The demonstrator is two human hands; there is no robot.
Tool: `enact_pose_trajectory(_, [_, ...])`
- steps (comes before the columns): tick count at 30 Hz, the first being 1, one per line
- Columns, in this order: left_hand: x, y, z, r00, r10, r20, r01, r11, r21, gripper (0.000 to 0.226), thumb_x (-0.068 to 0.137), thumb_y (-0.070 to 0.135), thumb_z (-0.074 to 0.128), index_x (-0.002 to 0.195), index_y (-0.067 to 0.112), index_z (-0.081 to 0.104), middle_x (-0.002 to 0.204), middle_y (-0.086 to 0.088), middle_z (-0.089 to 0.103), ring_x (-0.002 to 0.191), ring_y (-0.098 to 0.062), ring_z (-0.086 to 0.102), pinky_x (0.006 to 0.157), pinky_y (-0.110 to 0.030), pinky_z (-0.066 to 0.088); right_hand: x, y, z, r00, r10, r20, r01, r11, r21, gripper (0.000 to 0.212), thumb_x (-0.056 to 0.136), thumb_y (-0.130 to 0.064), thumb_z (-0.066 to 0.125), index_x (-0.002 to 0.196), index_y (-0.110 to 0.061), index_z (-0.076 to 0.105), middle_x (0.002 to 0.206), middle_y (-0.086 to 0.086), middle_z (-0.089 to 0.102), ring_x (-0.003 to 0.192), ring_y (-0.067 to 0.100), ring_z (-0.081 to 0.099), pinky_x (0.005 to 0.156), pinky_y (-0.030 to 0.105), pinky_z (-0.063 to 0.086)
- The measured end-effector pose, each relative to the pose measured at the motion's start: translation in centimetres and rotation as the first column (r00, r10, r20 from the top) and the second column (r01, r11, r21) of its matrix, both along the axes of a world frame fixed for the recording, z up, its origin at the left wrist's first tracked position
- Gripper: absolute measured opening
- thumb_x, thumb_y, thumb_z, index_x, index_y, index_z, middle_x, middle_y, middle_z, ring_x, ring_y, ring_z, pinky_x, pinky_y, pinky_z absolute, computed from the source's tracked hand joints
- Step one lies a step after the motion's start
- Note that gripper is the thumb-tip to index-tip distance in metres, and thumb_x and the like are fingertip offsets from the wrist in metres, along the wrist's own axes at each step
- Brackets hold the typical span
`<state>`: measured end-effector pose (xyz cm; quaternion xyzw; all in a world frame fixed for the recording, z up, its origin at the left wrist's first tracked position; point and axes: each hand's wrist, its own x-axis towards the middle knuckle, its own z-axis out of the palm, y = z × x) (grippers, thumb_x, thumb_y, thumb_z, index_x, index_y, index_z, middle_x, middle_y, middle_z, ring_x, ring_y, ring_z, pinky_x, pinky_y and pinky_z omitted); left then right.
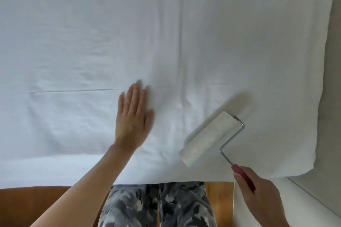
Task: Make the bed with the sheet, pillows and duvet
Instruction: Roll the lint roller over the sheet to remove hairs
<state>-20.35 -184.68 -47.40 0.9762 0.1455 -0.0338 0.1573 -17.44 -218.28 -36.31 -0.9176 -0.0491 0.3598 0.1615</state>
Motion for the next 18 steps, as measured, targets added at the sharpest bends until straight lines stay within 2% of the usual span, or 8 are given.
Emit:
enact_pose_trajectory(3, [0.8,-1.7,-0.4,0.998,0.014,-0.058,-0.013,1.000,0.024,0.058,0.099,0.030,0.032,0.150,0.004,0.029,0.159,-0.017,0.017,0.148,-0.028,0.014,0.121,-0.047,0.008,1.2,-1.2,-0.4,1.000,-0.019,-0.010,0.018,0.999,-0.039,0.030,0.085,-0.046,0.046,0.098,-0.029,0.067,0.058,-0.024,0.058,0.056,-0.004,0.057,0.054,0.007,0.042])
enact_pose_trajectory(5, [0.6,-1.8,-0.6,0.997,0.023,-0.079,-0.020,0.999,0.033,0.058,0.098,0.031,0.030,0.150,0.005,0.027,0.159,-0.016,0.016,0.148,-0.028,0.013,0.121,-0.045,0.006,1.9,-0.8,-0.8,1.000,-0.013,-0.005,0.013,0.999,-0.033,0.033,0.087,-0.051,0.042,0.099,-0.032,0.066,0.050,-0.015,0.056,0.054,0.001,0.058,0.044,0.013,0.040])
enact_pose_trajectory(8, [0.6,-1.7,-0.5,0.997,0.014,-0.076,-0.011,0.999,0.036,0.059,0.098,0.031,0.029,0.150,0.005,0.026,0.159,-0.016,0.016,0.148,-0.027,0.012,0.121,-0.044,0.005,2.8,1.4,-1.7,1.000,0.014,0.017,-0.014,0.999,0.034,0.032,0.092,-0.057,0.034,0.098,-0.041,0.061,0.050,-0.008,0.054,0.046,0.009,0.054,0.039,0.015,0.035])
enact_pose_trajectory(10, [0.5,-1.6,-0.6,0.997,0.022,-0.072,-0.019,0.999,0.034,0.059,0.098,0.032,0.028,0.151,0.004,0.024,0.159,-0.016,0.016,0.148,-0.026,0.011,0.121,-0.044,0.005,3.5,3.7,-2.4,0.998,0.034,0.054,-0.038,0.997,0.071,0.035,0.092,-0.055,0.035,0.097,-0.035,0.063,0.044,-0.004,0.046,0.041,0.013,0.050,0.038,0.016,0.033])
enact_pose_trajectory(15, [-1.5,-2.7,-0.3,0.990,0.079,-0.120,-0.077,0.997,0.020,0.064,0.098,0.035,0.024,0.151,0.001,0.013,0.160,-0.014,0.012,0.149,-0.024,0.008,0.122,-0.042,0.003,6.2,10.8,-4.1,0.988,0.071,0.136,-0.082,0.993,0.080,0.028,0.094,-0.047,0.044,0.096,-0.027,0.064,0.044,-0.004,0.045,0.042,0.014,0.049,0.042,0.027,0.037])
enact_pose_trajectory(18, [-3.5,-2.8,-0.2,0.993,0.026,-0.111,-0.028,0.999,-0.016,0.063,0.099,0.035,0.028,0.151,-0.001,0.018,0.159,-0.016,0.016,0.149,-0.026,0.010,0.122,-0.043,0.009,7.8,15.5,-4.5,0.990,0.055,0.128,-0.068,0.993,0.092,0.025,0.096,-0.045,0.044,0.093,-0.027,0.060,0.047,-0.003,0.046,0.048,0.019,0.050,0.048,0.029,0.037])
